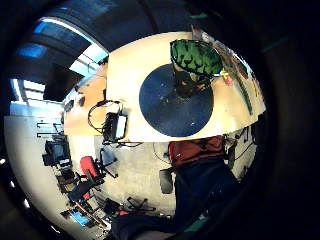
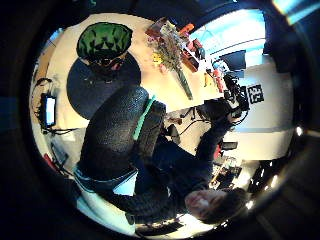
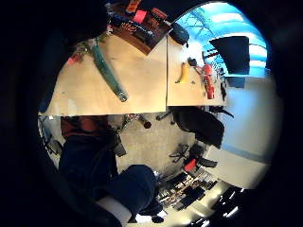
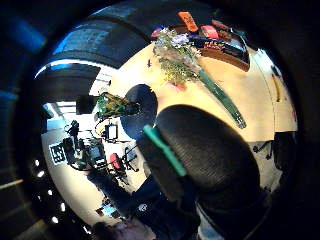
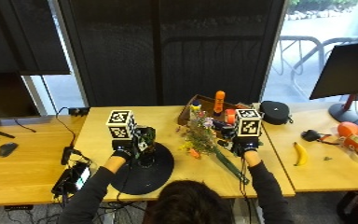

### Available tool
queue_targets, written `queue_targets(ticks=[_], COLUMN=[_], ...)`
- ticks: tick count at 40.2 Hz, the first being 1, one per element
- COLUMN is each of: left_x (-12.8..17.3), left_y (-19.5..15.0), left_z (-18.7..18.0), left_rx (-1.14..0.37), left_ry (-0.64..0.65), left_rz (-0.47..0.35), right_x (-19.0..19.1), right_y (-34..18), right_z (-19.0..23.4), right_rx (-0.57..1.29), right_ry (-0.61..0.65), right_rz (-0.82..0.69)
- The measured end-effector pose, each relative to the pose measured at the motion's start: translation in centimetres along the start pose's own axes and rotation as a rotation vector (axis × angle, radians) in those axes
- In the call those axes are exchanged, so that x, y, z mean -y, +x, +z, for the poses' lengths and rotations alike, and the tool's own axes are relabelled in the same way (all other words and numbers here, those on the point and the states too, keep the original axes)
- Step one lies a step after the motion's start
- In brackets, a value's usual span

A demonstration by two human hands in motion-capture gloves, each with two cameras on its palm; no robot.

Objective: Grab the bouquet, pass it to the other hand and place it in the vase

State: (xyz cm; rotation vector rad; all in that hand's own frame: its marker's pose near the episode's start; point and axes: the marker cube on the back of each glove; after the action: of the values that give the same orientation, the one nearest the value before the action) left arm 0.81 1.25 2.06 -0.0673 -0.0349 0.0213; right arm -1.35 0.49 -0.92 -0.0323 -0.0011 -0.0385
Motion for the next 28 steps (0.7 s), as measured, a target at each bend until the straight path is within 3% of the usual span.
queue_targets(ticks=[16, 28], left_x=[-1.7, -1.5], left_y=[1.4, 2.3], left_z=[0.3, 1.1], left_rx=[-0.006, 0.022], left_ry=[-0.027, -0.02], left_rz=[0.086, 0.132], right_x=[1.4, 4.5], right_y=[3.2, 7.0], right_z=[-0.1, 7.4], right_rx=[0.034, 0.149], right_ry=[-0.03, -0.051], right_rz=[0.234, 0.343])
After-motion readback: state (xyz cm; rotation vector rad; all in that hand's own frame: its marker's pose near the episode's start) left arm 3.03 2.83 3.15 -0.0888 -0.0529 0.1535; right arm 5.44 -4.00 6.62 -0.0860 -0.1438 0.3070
